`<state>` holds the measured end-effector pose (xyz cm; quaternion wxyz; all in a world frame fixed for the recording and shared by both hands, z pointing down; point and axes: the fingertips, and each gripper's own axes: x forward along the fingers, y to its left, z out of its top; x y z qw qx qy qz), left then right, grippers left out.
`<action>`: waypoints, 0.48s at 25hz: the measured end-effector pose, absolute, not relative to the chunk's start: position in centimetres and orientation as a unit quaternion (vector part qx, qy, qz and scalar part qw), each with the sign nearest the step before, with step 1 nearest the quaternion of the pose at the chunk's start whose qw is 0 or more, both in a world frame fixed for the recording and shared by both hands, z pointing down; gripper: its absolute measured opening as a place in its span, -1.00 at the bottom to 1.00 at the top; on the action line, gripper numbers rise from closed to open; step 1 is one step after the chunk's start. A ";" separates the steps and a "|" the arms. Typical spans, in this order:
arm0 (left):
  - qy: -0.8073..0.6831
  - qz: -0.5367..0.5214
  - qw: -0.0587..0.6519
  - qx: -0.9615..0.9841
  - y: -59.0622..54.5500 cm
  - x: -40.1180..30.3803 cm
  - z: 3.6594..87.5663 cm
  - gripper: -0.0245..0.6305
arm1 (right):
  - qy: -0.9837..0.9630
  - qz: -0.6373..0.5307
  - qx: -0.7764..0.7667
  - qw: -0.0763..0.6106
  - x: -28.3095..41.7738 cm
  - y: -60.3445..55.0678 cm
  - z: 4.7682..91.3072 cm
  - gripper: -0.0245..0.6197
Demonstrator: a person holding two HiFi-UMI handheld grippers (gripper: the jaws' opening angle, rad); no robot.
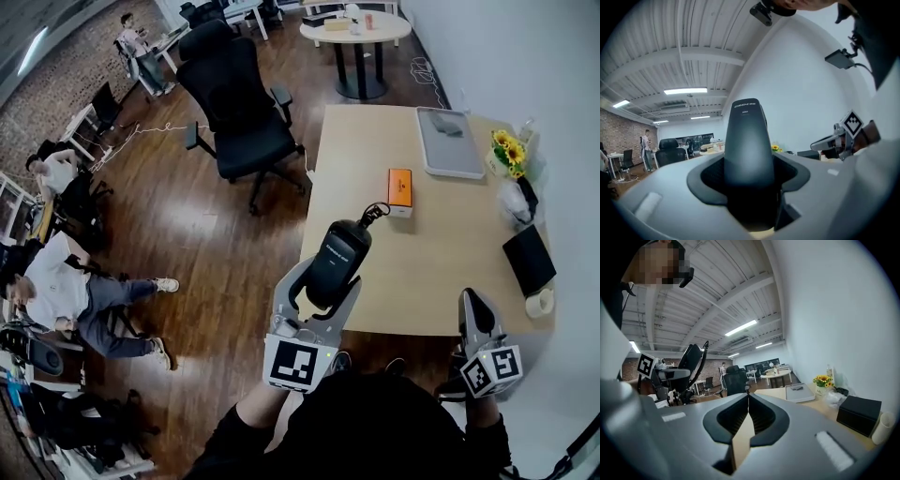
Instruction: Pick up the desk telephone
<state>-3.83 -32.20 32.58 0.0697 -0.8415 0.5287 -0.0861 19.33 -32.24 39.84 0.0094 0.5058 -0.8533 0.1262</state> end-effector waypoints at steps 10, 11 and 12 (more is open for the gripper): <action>0.546 -0.040 0.054 -0.835 -31.5 -4.8 30.8 -0.12 | -0.857 0.117 0.502 0.003 19.0 -32.0 39.0 -0.92; 0.546 -0.039 0.052 -0.835 -31.5 -4.8 30.9 -0.12 | -0.857 0.116 0.502 0.003 19.0 -32.0 39.0 -0.92; 0.545 -0.039 0.051 -0.836 -31.5 -4.8 31.0 -0.12 | -0.857 0.115 0.502 0.003 19.1 -31.9 39.0 -0.92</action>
